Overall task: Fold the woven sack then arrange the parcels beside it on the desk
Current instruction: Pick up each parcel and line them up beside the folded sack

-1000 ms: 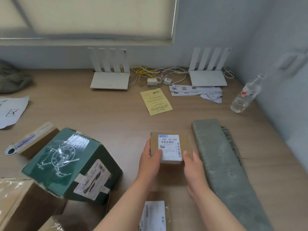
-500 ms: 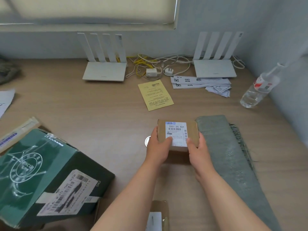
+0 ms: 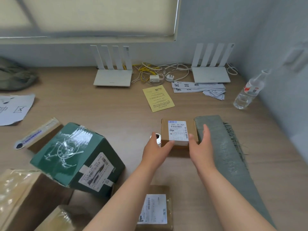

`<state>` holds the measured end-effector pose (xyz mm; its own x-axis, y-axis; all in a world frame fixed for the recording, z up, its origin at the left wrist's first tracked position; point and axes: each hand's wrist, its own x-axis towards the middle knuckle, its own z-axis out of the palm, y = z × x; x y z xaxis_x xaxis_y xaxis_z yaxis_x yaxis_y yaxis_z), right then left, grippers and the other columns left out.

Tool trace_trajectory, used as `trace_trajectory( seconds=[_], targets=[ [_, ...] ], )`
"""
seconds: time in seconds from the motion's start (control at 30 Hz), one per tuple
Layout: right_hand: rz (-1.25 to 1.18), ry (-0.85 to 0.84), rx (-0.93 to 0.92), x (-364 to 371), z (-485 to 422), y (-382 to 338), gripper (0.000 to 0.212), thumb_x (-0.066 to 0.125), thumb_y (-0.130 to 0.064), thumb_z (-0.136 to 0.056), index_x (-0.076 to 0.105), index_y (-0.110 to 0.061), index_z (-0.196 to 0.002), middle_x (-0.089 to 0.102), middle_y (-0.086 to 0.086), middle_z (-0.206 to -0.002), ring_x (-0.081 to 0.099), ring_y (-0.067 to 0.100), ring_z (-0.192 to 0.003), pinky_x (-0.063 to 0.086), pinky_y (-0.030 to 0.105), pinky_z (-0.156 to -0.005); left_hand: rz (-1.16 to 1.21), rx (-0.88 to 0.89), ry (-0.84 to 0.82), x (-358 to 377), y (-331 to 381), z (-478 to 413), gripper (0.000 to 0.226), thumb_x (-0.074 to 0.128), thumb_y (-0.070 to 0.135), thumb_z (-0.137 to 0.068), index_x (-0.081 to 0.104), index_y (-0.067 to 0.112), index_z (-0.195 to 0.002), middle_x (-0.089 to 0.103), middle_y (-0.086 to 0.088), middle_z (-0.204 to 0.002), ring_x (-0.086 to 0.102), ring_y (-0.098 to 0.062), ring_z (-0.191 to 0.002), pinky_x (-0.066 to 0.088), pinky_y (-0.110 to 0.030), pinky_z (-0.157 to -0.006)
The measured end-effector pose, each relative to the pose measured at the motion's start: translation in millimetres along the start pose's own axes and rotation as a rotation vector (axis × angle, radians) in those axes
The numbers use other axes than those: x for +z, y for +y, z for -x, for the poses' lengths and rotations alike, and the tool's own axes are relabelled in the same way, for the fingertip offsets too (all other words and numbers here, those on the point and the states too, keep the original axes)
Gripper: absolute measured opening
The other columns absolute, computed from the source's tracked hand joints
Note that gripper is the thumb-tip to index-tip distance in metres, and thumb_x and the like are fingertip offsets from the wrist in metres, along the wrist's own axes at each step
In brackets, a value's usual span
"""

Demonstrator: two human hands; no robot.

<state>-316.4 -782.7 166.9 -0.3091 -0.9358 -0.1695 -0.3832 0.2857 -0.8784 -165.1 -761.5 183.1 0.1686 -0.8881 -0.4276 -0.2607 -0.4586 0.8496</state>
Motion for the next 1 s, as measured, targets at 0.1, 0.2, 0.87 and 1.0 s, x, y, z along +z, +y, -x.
trace_trajectory(
  seconds=[0.1, 0.2, 0.87, 1.0],
  targets=[
    [-0.012, -0.032, -0.004, -4, 49, 5, 0.059, 0.055, -0.027, -0.098, 0.031, -0.029, -0.152, 0.04, -0.005, -0.155, 0.038, 0.014, -0.142, 0.033, 0.041, -0.117, -0.048, 0.02, 0.004, -22, -24, 43, 0.068, 0.063, 0.046, -0.092, 0.035, 0.034, -0.153, 0.041, 0.016, -0.153, 0.037, -0.012, -0.145, 0.035, -0.032, -0.113],
    [-0.022, -0.123, 0.117, -1, 97, 22, 0.051, 0.055, -0.017, -0.098, 0.04, -0.018, -0.147, 0.049, 0.002, -0.147, 0.048, 0.016, -0.132, 0.035, 0.033, -0.111, -0.11, -0.034, 0.017, -43, -64, 90, 0.064, 0.059, 0.043, -0.096, 0.032, 0.036, -0.154, 0.04, 0.02, -0.149, 0.04, -0.011, -0.142, 0.033, -0.037, -0.118],
    [0.013, -0.333, 0.366, 13, 205, 70, 0.021, 0.063, -0.003, -0.087, 0.069, -0.022, -0.096, 0.075, 0.001, -0.102, 0.07, 0.019, -0.099, 0.052, 0.033, -0.086, -0.11, -0.202, 0.147, -79, -184, 175, 0.089, 0.064, 0.037, -0.06, 0.041, 0.035, -0.146, 0.06, 0.016, -0.136, 0.057, -0.008, -0.126, 0.048, -0.031, -0.104],
    [-0.118, -0.274, 0.415, -5, 224, 47, 0.008, 0.07, -0.012, -0.086, 0.065, -0.008, -0.09, 0.063, -0.006, -0.075, 0.061, 0.01, -0.072, 0.048, 0.027, -0.067, 0.002, -0.209, 0.206, -86, -162, 201, 0.069, 0.076, 0.024, -0.074, 0.046, 0.034, -0.136, 0.059, 0.015, -0.126, 0.055, -0.007, -0.118, 0.042, -0.024, -0.097]
  ],
)
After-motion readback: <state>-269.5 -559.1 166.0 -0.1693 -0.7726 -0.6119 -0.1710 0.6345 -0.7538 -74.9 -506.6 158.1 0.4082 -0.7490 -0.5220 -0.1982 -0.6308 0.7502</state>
